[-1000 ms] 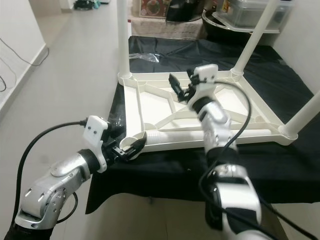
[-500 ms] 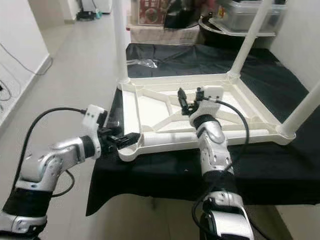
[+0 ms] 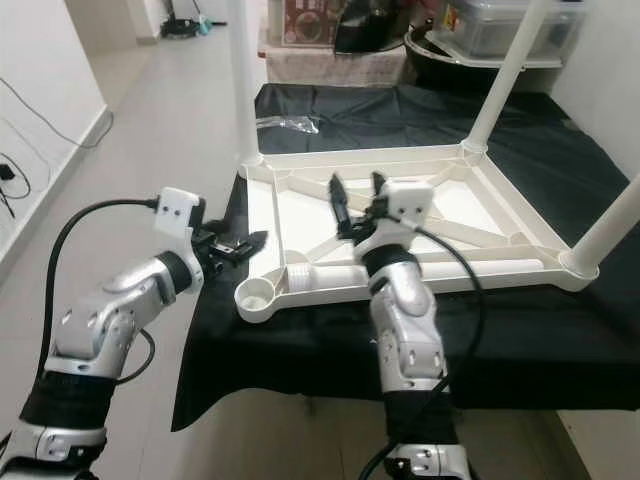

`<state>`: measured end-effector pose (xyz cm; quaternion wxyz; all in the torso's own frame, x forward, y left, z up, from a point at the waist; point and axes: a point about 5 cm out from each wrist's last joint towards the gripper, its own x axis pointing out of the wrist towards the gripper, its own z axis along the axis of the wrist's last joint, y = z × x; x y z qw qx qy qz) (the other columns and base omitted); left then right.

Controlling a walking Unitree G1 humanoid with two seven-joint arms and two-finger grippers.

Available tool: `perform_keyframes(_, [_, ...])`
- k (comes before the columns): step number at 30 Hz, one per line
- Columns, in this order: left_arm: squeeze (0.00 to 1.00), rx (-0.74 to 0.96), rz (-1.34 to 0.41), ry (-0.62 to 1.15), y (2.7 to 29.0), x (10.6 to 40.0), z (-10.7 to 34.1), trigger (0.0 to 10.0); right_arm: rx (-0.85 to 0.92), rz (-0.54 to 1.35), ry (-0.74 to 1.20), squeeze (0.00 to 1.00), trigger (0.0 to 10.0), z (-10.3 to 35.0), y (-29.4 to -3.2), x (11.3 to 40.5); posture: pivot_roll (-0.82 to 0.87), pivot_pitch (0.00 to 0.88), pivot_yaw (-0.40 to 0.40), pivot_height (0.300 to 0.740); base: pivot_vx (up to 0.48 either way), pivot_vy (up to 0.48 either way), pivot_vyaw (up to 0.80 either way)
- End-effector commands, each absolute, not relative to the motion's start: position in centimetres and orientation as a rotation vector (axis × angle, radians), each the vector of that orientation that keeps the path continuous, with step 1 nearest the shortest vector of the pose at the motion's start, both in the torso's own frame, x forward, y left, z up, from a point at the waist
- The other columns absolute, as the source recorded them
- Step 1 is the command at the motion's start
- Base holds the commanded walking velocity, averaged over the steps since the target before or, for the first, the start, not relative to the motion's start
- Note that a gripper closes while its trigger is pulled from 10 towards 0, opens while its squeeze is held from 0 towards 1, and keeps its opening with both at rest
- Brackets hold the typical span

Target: Building children table

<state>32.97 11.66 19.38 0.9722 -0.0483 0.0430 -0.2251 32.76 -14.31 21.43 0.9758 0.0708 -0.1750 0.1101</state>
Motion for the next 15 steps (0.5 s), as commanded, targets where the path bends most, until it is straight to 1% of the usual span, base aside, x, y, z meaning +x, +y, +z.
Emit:
perform_keyframes(1, [0.00, -0.088, -0.433, 0.080, 11.5, 32.8, 19.2, 10.0, 0.128, 0.207, -0.360, 0.00, 10.0, 21.7, -14.7, 32.6, 0.09, 0.060, 0.005, 0.740, 0.000, -0.469, 0.00])
perform_keyframes(5, [0.00, -0.071, -0.435, 0.076, 11.7, 32.7, 19.2, 10.0, 0.118, 0.212, -0.358, 0.00, 10.0, 22.1, -14.8, 32.6, 0.09, 0.053, -0.002, 0.740, 0.000, -0.469, 0.00])
perform_keyframes(10, [0.00, -0.108, -0.370, 0.079, 12.5, 32.8, 19.1, 10.0, 0.113, 0.216, -0.353, 0.00, 10.0, 22.3, -14.7, 32.5, 0.09, 0.051, -0.004, 0.740, 0.000, 0.000, 0.00])
perform_keyframes(13, [0.00, -0.080, -0.333, 0.059, 13.2, 32.9, 19.2, 10.0, 0.107, 0.217, -0.348, 0.00, 10.0, 22.3, -14.6, 32.3, 0.09, 0.051, -0.004, 0.740, 0.000, 0.000, 0.00])
perform_keyframes(14, [0.00, -0.075, -0.312, 0.057, 13.9, 33.0, 19.2, 10.0, 0.105, 0.218, -0.347, 0.00, 10.0, 22.3, -14.6, 32.4, 0.09, 0.052, -0.003, 0.740, 0.000, 0.000, 0.00])
perform_keyframes(15, [0.00, -0.075, -0.312, 0.057, 13.9, 33.0, 19.2, 10.0, 0.105, 0.218, -0.347, 0.00, 10.0, 22.3, -14.6, 32.4, 0.09, 0.052, -0.003, 0.740, 0.000, 0.000, 0.00])
